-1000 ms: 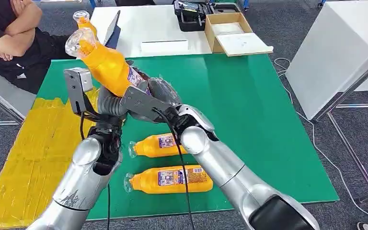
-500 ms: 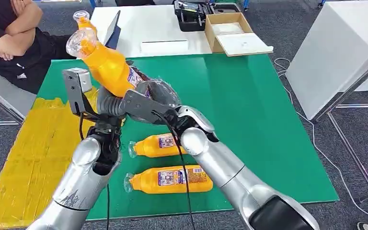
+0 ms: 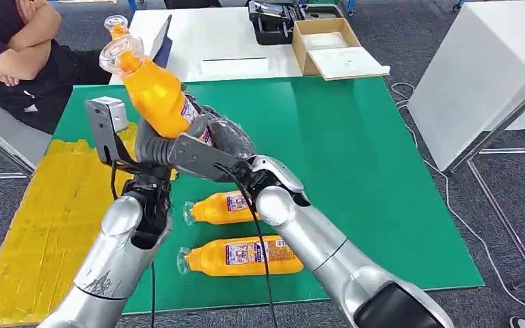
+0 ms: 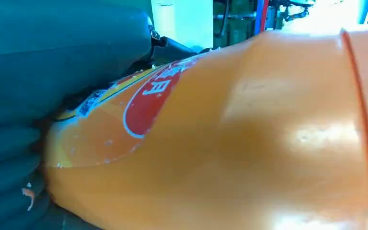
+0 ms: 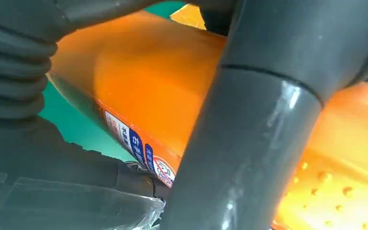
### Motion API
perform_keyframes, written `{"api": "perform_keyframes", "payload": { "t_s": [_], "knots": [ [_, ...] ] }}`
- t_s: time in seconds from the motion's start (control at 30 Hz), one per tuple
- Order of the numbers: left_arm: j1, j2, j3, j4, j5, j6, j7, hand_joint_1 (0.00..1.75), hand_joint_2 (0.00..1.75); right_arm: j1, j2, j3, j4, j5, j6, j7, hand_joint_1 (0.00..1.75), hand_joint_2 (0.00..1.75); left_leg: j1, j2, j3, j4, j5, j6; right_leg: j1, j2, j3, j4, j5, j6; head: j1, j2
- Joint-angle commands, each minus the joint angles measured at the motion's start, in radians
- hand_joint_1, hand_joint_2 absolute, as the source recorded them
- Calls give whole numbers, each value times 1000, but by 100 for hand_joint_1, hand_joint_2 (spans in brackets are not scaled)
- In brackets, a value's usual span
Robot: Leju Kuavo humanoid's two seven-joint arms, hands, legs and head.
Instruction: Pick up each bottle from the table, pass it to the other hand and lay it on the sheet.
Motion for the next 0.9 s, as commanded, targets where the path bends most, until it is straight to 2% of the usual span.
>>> {"api": "perform_keyframes", "payload": {
  "t_s": [0.03, 0.57, 0.63, 0.73, 0.83, 0.9],
  "knots": [
    [-87, -23, -24, 27, 0, -16, 3, 175, 175, 22, 22, 110, 50, 1, 45, -7, 0, 0, 1, -2, 3, 0, -2, -4, 1, -4, 4, 0, -2, -1, 0, 0],
    [-86, 10, 52, 25, -4, -8, -8, 175, 175, 13, -55, 28, 146, 30, 25, -7, 0, 0, 1, -2, 1, 0, 0, -2, 1, -3, 2, -1, 0, 0, 0, 0],
    [-84, 10, 53, 24, -4, -8, -8, 175, 175, 11, -56, 25, 147, 31, 25, -7, 0, 0, 1, -3, 4, 1, -2, -4, 1, -5, 6, 0, -2, -1, 0, 0],
    [-64, 26, 76, 16, -14, -7, -23, 175, 175, 16, -96, 2, 145, 61, 4, -11, 0, 0, 0, -2, 2, 0, -1, -3, 0, -4, 3, 0, -1, -1, 0, 0],
    [-22, 54, 136, -20, -31, -14, -43, 175, 175, 72, -167, -81, 83, 105, -12, -19, 0, 0, 1, -3, 3, -1, 0, -3, 1, -4, 4, -1, -1, -1, 0, 0],
    [-10, 54, 156, -27, -36, -34, -43, 175, 175, 93, -180, -112, 59, 124, 11, -34, 0, 0, 0, -3, 4, -2, 0, -3, 1, -5, 6, -2, -1, -1, 0, 0]
  ]
}}
